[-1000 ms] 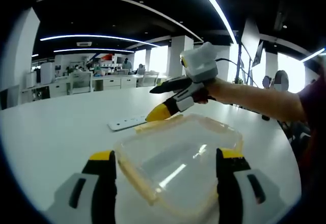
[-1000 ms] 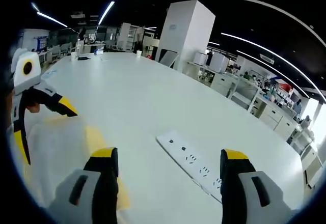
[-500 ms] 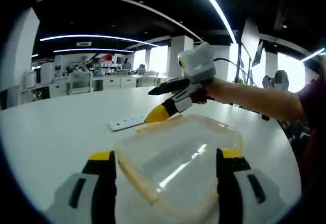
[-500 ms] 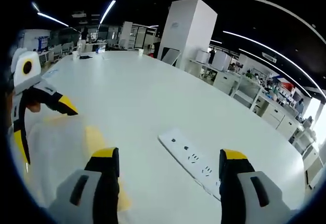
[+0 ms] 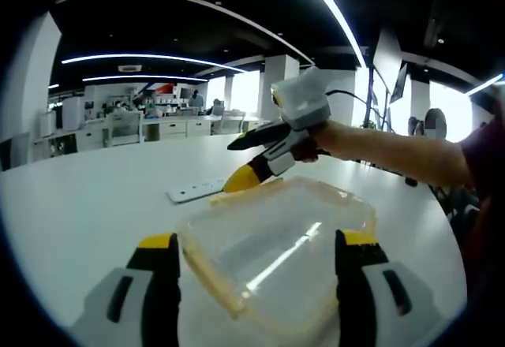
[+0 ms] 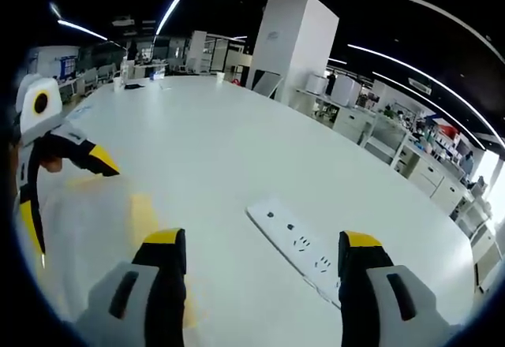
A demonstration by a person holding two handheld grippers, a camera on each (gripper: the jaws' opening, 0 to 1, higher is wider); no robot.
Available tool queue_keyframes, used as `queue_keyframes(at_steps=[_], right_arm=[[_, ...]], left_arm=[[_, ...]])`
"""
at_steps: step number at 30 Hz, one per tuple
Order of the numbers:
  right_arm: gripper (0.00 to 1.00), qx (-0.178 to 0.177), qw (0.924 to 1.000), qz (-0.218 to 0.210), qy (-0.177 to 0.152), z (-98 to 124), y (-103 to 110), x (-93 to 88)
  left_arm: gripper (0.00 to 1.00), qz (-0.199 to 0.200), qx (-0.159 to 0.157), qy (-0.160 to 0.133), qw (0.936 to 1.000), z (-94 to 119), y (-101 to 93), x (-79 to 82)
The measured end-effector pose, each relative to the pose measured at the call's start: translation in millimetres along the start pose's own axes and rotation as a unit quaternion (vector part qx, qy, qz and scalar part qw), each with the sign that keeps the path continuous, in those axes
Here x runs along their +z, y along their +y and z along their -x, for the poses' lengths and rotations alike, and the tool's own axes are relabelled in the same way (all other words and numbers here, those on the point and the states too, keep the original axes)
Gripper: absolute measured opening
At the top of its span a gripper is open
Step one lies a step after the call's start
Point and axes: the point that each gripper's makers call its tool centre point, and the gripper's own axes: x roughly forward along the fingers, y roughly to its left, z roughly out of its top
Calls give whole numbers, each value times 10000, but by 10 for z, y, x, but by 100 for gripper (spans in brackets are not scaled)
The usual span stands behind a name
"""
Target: Snap each plastic latch of the storage box into its locked position after aligning the lid with the box until every specified latch is closed and the lid sits flush.
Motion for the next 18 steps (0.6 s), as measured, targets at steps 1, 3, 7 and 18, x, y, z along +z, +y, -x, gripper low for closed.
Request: queue_keyframes(at_steps=[1, 3, 7, 18], right_arm=[[80, 2, 10000, 1, 6, -7, -2, -4], [80, 31, 10000, -24, 18, -15, -1, -10], [80, 118, 9998, -128, 49, -33, 1, -36], [85, 215, 9989, -419, -5, -19, -43, -76]], left_arm=[[81, -1, 0, 0, 10000, 0, 1, 0], [81, 1, -1, -4, 10000, 1, -2, 0], [82, 2, -5, -5, 10000, -2, -1, -1], [82, 5, -14, -10, 10000, -8, 3, -3]])
